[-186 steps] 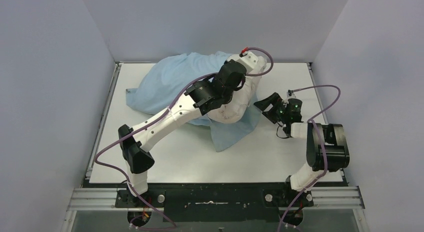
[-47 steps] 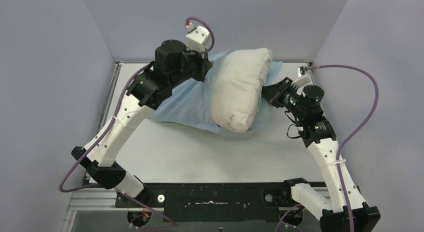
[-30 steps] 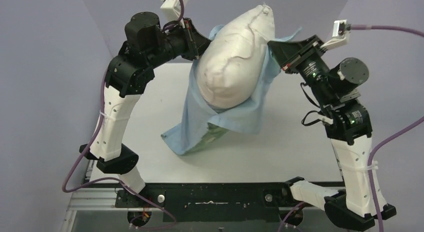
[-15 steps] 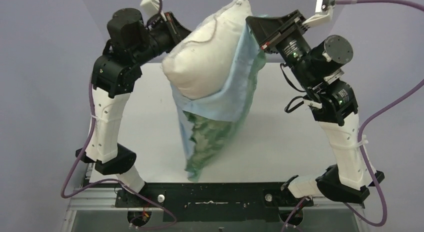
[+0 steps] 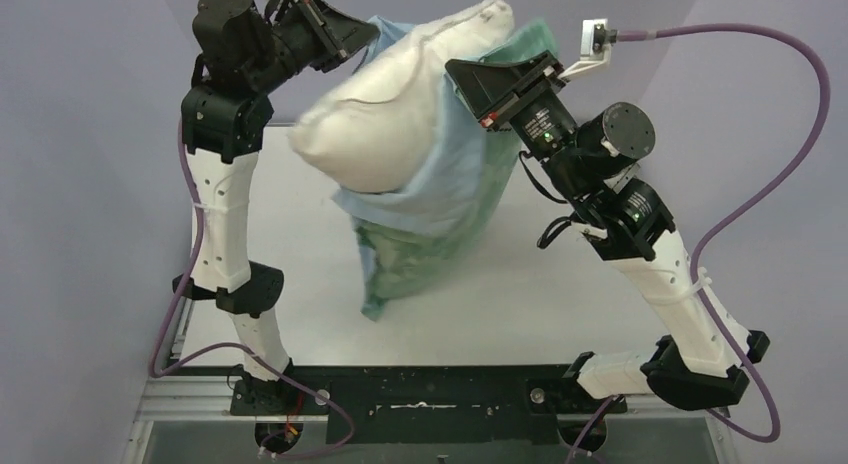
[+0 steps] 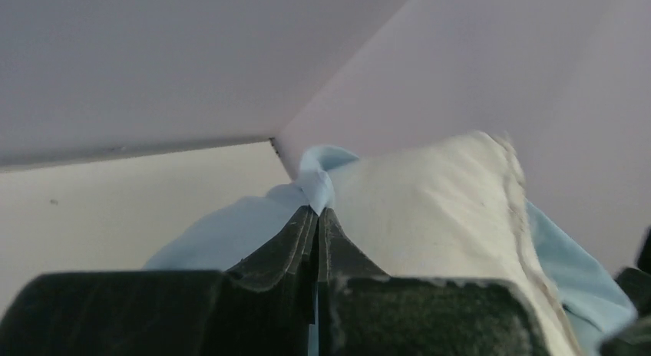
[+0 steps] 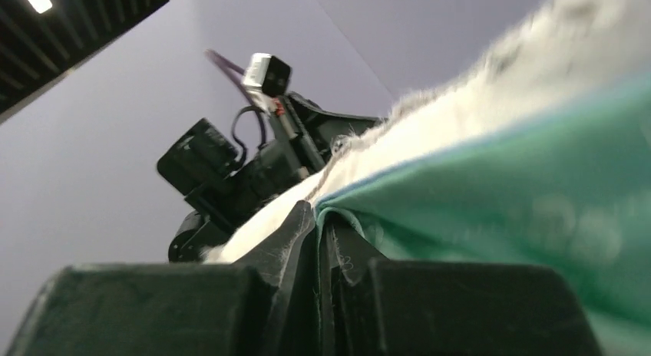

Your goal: Put the pillow into the pillowcase

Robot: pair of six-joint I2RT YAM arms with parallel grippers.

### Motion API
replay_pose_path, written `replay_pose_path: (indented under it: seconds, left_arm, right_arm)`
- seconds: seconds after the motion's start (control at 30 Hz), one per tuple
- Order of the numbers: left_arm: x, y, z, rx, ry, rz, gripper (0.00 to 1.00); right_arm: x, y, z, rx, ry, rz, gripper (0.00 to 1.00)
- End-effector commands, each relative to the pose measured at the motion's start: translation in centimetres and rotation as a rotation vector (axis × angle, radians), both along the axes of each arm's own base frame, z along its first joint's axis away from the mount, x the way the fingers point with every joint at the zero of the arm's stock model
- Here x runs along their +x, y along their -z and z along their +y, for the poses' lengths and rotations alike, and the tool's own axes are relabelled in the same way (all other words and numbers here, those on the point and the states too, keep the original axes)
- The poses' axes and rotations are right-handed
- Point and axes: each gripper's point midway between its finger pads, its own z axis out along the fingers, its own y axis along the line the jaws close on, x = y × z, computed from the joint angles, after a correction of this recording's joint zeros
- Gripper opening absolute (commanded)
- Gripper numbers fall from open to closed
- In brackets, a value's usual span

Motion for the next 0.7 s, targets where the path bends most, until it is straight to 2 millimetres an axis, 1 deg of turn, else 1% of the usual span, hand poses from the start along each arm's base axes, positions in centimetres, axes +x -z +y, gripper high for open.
replay_pose_path:
  seconds: [0.0, 0.03, 0.07, 0.1, 0.13, 0.17, 0.2, 0.23, 0.27, 0.3, 0.33, 0.37, 0.4, 0.47, 0.5, 0.53, 0.57, 0.67]
  left_arm:
    - [-2.8, -2.0, 0.6, -0.056, 0.073, -0.040, 0.00]
    - [-5.0, -2.2, -0.1, -0.050, 0.111, -0.067, 0.00]
    - [-7.6, -2.8, -0.8, -0.054, 0.158, -0.109, 0.00]
    - [-10.0, -3.7, -1.6, -0.073, 0.207, -0.162, 0.00]
    - [-12.4, -4.8, -2.0, -0.092, 0.251, -0.210, 0.00]
    - [-14.2, -5.2, -2.7, -0.089, 0.292, -0.231, 0.00]
    - [-15.1, -5.9, -2.9, -0.083, 0.306, -0.255, 0.00]
    - [-15.4, -6.4, -3.2, -0.080, 0.319, -0.273, 0.00]
    - [-15.1, -6.8, -3.4, -0.084, 0.328, -0.277, 0.00]
    - [-14.2, -7.2, -3.5, -0.091, 0.321, -0.280, 0.00]
    - [-12.7, -7.4, -3.3, -0.099, 0.296, -0.272, 0.00]
    - [-10.7, -7.3, -3.1, -0.109, 0.269, -0.253, 0.00]
    - [-7.8, -6.6, -2.8, -0.120, 0.235, -0.211, 0.00]
    - [-3.9, -5.7, -0.8, -0.139, 0.161, -0.154, 0.00]
    - [-2.3, -5.1, 0.3, -0.137, 0.122, -0.129, 0.00]
    - [-1.1, -4.4, 1.1, -0.129, 0.092, -0.112, 0.00]
    - [-0.1, -3.9, 2.0, -0.121, 0.065, -0.100, 0.00]
    - [1.1, -3.7, 4.6, -0.121, 0.020, -0.108, 0.00]
  right_arm:
    - [0.5, -6.0, -1.8, -0.024, 0.145, -0.164, 0.00]
    - [1.9, -6.9, -2.8, -0.023, 0.191, -0.159, 0.00]
    - [3.0, -8.3, -4.0, 0.013, 0.204, -0.172, 0.00]
    - [4.3, -9.4, -5.0, 0.056, 0.187, -0.182, 0.00]
    - [5.3, -10.6, -6.6, 0.118, 0.165, -0.186, 0.00]
    - [6.3, -11.3, -8.1, 0.159, 0.145, -0.189, 0.00]
    - [6.6, -11.8, -9.4, 0.194, 0.127, -0.195, 0.00]
    - [6.8, -11.8, -10.1, 0.204, 0.121, -0.197, 0.00]
    - [6.3, -11.6, -10.4, 0.208, 0.122, -0.202, 0.00]
    - [6.2, -10.8, -10.1, 0.206, 0.114, -0.197, 0.00]
    - [5.6, -9.9, -9.6, 0.205, 0.087, -0.188, 0.00]
    - [4.1, -9.7, -9.1, 0.216, 0.054, -0.198, 0.00]
    - [4.4, -7.9, -7.9, 0.197, 0.029, -0.163, 0.00]
    - [2.6, -6.3, -5.2, 0.172, -0.034, -0.158, 0.00]
    - [1.9, -5.7, -3.9, 0.154, -0.061, -0.158, 0.00]
    - [1.3, -5.3, -2.6, 0.136, -0.086, -0.161, 0.00]
    - [1.2, -4.9, -1.5, 0.110, -0.100, -0.164, 0.00]
    - [2.1, -4.5, 0.6, 0.040, -0.118, -0.178, 0.00]
